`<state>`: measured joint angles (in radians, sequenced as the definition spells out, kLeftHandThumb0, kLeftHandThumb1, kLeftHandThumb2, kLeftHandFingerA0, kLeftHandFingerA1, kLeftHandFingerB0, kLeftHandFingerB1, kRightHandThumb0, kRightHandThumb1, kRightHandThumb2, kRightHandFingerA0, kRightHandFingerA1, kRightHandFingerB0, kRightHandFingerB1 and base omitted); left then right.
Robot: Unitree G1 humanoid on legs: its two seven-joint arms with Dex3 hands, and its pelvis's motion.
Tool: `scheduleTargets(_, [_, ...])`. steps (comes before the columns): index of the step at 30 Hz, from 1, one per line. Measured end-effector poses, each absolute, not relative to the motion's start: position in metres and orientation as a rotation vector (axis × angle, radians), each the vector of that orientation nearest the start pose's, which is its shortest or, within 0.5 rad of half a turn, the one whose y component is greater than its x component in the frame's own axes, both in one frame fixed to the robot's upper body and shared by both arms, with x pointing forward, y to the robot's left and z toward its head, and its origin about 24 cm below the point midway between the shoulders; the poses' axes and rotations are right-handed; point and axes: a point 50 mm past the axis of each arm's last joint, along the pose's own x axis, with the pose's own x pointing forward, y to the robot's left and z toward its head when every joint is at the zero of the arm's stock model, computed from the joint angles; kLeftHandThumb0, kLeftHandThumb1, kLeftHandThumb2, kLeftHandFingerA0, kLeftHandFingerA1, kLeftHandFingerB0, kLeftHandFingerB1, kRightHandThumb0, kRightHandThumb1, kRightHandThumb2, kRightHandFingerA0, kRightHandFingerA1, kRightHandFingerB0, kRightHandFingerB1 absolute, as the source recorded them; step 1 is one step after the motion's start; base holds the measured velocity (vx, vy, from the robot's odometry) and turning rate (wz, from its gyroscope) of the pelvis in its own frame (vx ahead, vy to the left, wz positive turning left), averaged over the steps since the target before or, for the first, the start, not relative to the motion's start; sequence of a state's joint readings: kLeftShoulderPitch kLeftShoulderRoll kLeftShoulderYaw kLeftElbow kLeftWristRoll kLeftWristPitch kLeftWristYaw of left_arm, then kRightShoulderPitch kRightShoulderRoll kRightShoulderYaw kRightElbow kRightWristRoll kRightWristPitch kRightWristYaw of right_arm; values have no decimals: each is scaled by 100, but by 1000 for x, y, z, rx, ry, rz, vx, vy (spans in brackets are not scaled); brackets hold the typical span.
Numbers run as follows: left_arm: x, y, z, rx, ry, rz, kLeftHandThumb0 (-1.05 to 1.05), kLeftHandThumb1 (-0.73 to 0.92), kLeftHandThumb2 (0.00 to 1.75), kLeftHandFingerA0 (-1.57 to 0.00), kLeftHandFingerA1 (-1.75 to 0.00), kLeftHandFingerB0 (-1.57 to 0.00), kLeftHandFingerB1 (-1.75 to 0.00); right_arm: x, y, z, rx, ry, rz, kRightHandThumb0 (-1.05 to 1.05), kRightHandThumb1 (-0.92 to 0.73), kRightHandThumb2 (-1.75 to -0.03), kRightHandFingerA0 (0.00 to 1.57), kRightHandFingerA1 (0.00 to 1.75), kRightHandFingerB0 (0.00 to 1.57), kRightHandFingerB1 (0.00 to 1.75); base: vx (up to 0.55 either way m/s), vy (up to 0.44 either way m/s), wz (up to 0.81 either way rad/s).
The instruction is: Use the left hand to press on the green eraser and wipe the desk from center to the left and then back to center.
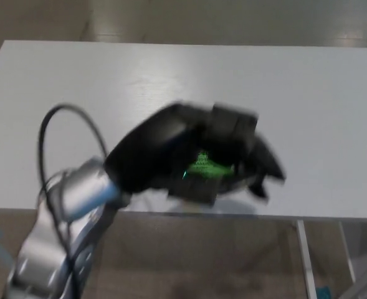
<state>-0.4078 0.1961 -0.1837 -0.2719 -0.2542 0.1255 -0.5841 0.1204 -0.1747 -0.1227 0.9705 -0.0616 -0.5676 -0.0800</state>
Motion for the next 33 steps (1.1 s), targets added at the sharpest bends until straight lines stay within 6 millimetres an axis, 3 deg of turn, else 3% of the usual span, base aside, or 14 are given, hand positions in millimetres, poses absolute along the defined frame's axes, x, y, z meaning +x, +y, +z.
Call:
scheduleTargets(7, [314,59,190,124,-406,-824,-21,82,66,-106,-57,-92,-72,133,-233,-113,-213,508,-203,-38,-74,-63,67,54,51,37,0,0,0])
scheduleTargets(18, [365,49,171,123,-194,-634,-22,84,67,-105,-60,-94,-75,133,-232,-113,-215,506,-195,-38,-74,-63,67,54,52,38,0,0,0])
scheduleTargets(25, [381,53,143,131,-49,-493,-22,84,67,-107,-57,-95,-77,133,-231,-113,-219,505,-174,-39,-74,-63,66,52,57,39,0,0,0])
scheduleTargets(33, [379,65,106,165,42,-415,-21,84,67,-106,-57,-94,-78,128,-231,-115,-217,521,-156,-39,-74,-62,69,54,66,42,0,0,0])
